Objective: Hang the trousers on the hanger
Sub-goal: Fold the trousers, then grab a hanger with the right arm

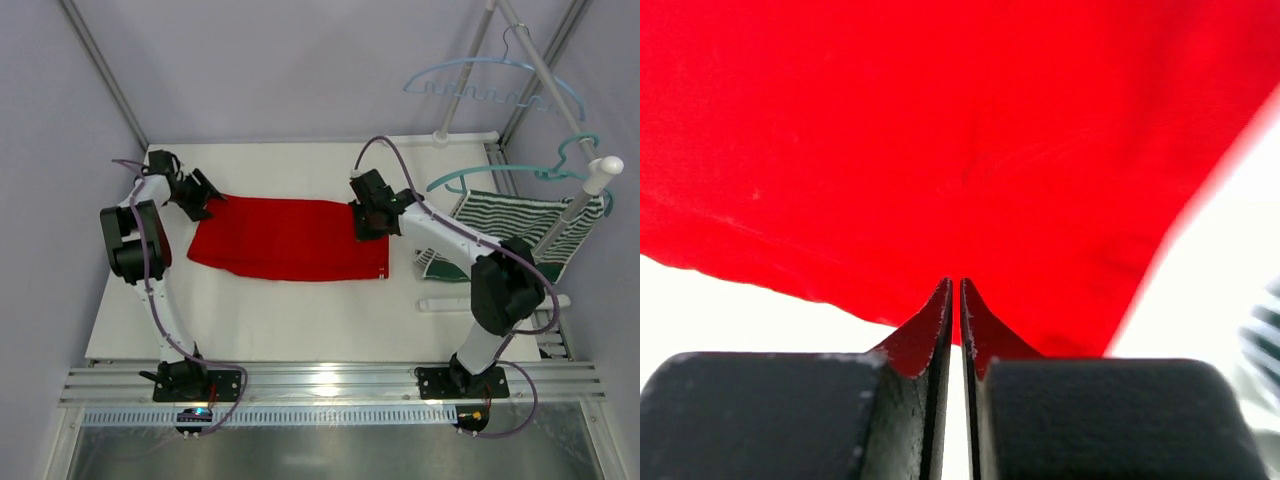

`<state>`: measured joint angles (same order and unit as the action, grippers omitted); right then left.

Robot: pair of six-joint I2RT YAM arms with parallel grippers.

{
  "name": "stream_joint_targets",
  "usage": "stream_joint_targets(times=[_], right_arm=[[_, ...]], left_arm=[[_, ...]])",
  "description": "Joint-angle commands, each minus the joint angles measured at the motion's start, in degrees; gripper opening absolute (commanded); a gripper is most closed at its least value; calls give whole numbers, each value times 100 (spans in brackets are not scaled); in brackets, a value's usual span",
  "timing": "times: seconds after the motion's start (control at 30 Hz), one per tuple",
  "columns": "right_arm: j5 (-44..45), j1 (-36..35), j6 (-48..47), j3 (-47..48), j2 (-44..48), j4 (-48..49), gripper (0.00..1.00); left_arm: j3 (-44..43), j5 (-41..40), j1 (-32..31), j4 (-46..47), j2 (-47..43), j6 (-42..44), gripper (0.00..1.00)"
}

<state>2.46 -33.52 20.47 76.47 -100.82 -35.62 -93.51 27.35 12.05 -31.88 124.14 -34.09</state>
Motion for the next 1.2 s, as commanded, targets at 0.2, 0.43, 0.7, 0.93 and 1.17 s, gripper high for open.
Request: stream_joint_targets(times=[0.2,0.43,0.7,0.93,1.17], right_arm=[[1371,3,430,-1388,159,414,5],[1355,-479,756,-1354,168,379,4],[1757,-1517,1416,-968,-526,285,4],[2171,-1395,1021,77,-71,-402,5],[1855,-314,432,703,-192,176,5]], left_arm=[[-202,-160,52,-196,418,121,66],[-746,-283,420,-783,743,244,66],[-1203,-1224,1124,-1400,454,429,66],[-1856,-942,843,-1866,-187,605,68],[101,-1101,158,-1120,-1698,632,69]])
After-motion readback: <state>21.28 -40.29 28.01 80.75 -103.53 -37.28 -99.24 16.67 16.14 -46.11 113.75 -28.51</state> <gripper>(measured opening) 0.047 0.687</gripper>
